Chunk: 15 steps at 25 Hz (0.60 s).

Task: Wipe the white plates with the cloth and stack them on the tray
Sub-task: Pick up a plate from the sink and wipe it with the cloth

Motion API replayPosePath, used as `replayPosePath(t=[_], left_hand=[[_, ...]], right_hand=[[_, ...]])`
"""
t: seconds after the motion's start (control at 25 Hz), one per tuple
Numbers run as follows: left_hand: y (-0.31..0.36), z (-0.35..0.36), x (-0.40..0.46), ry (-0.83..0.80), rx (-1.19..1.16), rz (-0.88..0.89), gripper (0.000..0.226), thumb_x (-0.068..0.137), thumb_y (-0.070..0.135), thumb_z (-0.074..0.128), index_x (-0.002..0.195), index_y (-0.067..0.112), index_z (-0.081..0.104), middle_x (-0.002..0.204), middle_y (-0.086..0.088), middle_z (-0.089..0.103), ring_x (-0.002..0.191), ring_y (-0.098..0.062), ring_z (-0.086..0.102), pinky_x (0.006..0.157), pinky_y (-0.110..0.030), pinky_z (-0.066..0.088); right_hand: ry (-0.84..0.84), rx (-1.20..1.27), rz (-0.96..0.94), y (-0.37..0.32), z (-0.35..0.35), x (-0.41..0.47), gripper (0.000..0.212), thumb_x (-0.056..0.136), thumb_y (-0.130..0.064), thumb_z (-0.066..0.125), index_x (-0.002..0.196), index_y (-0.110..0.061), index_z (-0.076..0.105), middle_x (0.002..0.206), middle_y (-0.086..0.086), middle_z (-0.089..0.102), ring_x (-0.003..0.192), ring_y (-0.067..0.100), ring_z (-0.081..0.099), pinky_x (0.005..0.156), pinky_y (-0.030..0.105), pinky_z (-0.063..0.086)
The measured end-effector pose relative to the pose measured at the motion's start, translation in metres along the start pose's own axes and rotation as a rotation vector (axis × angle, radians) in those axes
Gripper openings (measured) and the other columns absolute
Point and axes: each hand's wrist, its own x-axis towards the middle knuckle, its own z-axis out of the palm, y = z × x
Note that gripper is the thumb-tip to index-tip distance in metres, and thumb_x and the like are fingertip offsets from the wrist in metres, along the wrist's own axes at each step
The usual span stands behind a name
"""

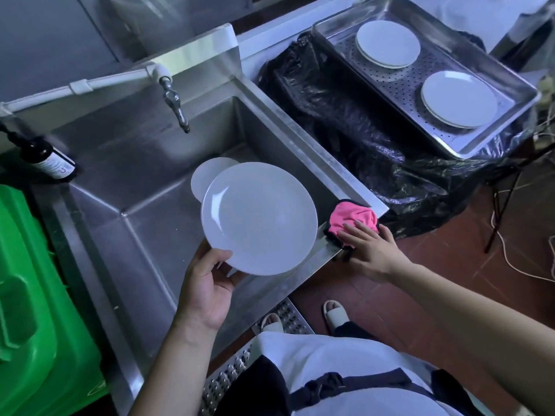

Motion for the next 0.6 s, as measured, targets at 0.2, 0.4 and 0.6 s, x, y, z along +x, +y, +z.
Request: replayPosePath(t=[0.2, 0.4, 0.6], left_hand=[[0.000, 0.013, 0.006, -0.065, 0.054, -0.027, 0.054, 0.084, -0.002, 0.052, 0.131, 0.021, 0.066, 0.112, -0.001, 0.072, 0.096, -0.017, 0.066, 0.074, -0.031, 0.060], [-0.004, 0.060, 0.008, -0.147, 0.095, -0.041, 0.050, 0.070, 0.001, 0.065, 0.117, 0.018, 0.071, 0.110, -0.007, 0.072, 0.098, -0.025, 0.063, 0.071, -0.034, 0.059], [-0.032, 0.138, 0.005, -0.234, 0.154, -0.091, 0.053, 0.072, 0.002, 0.062, 0.124, 0.015, 0.067, 0.115, -0.009, 0.074, 0.095, -0.026, 0.068, 0.072, -0.038, 0.061]], right_hand=[[0.247, 0.486, 0.066, -0.029, -0.052, -0.010, 0.043, 0.093, -0.049, 0.059, 0.130, -0.027, 0.066, 0.135, -0.006, 0.064, 0.128, 0.012, 0.054, 0.108, 0.039, 0.037], [0.142, 1.353, 0.168, -0.028, -0.141, -0.039, 0.024, 0.096, -0.031, 0.061, 0.111, -0.018, 0.075, 0.114, 0.011, 0.072, 0.100, 0.028, 0.068, 0.094, 0.049, 0.053], [0.185, 1.513, 0.266, 0.042, -0.179, -0.080, 0.037, 0.097, -0.032, 0.057, 0.119, -0.004, 0.069, 0.106, 0.015, 0.072, 0.085, 0.024, 0.067, 0.085, 0.045, 0.055]])
